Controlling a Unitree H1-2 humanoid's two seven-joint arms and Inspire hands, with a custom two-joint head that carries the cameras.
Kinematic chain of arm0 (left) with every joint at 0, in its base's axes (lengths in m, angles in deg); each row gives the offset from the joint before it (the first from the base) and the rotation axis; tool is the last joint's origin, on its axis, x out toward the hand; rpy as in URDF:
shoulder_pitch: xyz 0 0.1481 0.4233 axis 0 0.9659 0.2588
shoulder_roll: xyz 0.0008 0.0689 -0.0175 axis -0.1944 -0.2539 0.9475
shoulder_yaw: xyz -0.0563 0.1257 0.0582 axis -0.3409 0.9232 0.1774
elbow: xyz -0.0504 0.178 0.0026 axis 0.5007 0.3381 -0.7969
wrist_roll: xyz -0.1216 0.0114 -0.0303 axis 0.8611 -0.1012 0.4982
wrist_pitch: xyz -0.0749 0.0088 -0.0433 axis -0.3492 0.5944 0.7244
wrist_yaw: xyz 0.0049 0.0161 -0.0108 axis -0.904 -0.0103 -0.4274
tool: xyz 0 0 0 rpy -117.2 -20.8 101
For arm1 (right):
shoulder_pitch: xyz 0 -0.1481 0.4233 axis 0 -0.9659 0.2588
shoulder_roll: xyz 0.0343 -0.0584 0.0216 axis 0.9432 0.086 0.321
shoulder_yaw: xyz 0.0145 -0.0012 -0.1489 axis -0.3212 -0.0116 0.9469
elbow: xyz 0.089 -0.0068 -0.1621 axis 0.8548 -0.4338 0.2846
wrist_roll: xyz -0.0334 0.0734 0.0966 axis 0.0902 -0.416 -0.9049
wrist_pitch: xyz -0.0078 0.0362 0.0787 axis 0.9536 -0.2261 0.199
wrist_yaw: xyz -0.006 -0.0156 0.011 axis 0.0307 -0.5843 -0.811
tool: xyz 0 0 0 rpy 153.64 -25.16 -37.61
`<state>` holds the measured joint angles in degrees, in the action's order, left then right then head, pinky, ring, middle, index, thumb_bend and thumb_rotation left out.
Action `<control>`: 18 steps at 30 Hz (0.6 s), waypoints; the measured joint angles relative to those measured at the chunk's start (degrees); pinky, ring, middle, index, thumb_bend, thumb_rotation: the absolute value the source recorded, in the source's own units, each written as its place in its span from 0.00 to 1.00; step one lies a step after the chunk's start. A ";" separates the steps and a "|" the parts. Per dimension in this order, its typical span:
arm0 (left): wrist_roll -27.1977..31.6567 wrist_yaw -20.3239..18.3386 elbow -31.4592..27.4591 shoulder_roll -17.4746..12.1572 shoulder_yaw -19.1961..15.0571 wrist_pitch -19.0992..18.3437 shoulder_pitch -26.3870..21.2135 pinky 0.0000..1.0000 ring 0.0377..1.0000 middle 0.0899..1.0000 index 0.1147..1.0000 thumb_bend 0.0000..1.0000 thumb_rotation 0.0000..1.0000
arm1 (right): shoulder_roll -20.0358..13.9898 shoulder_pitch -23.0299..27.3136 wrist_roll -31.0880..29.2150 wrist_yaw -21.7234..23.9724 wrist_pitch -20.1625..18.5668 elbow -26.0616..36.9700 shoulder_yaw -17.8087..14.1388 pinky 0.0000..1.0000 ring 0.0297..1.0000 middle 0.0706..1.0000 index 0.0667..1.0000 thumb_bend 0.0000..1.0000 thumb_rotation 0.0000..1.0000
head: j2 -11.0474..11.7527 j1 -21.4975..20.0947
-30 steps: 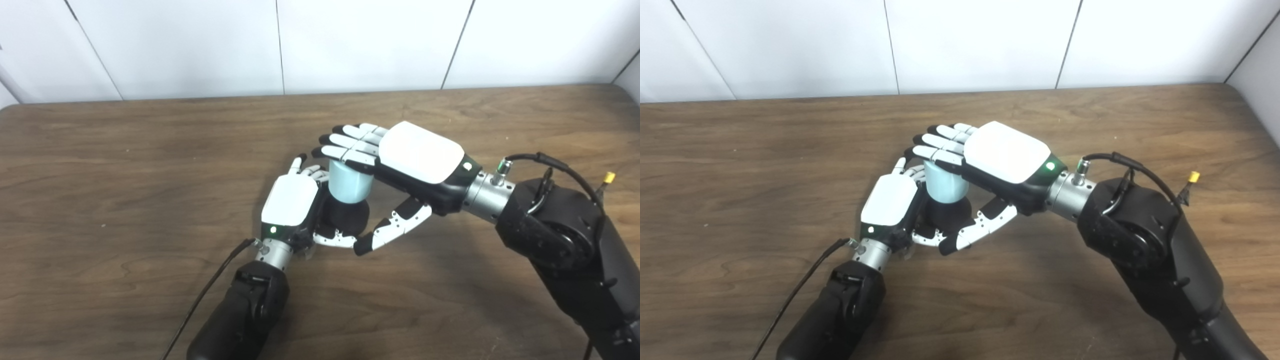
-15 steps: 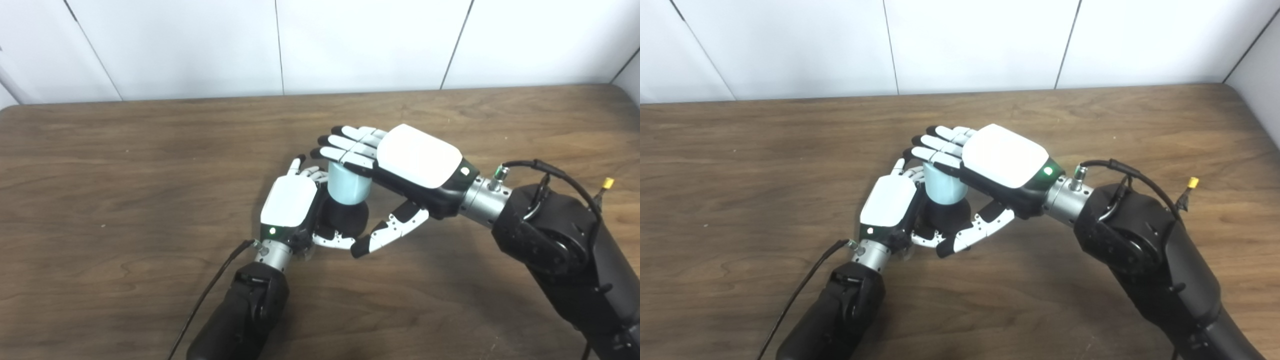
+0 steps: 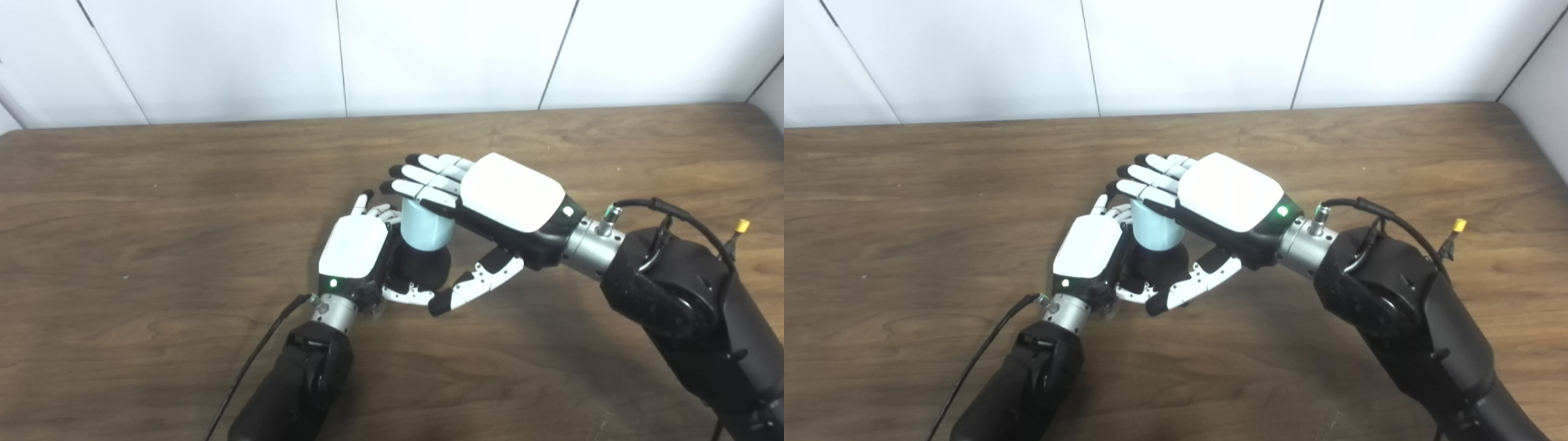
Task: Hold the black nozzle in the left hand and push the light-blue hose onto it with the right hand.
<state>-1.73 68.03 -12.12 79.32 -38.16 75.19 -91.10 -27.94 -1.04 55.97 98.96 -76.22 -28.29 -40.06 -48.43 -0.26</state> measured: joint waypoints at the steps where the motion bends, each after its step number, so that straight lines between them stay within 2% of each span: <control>1: 0.00 0.00 0.00 -0.01 0.00 0.00 0.00 1.00 0.83 0.70 0.42 0.52 0.05 | -0.02 0.00 0.00 -0.02 0.00 0.00 0.01 0.97 0.96 0.95 0.94 0.74 0.96 | -0.09 0.00; 8: 0.08 -0.61 -0.17 -0.01 0.08 0.15 0.07 1.00 0.84 0.71 0.42 0.52 0.05 | -0.06 -0.14 -1.28 -0.71 -0.10 -0.69 0.56 0.88 0.90 0.87 0.88 0.76 0.93 | -0.09 0.00; 18: 0.10 -1.08 -0.27 0.03 0.06 0.33 0.18 1.00 0.84 0.71 0.42 0.52 0.05 | -0.44 0.07 -2.51 -1.24 -1.32 -1.30 1.14 0.90 0.92 0.89 0.90 0.75 0.92 | -0.09 0.09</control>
<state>-1.62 66.96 -12.38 79.35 -38.10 75.52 -90.92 -28.37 -0.97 53.45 97.72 -77.54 -29.59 -38.92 -48.52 -0.18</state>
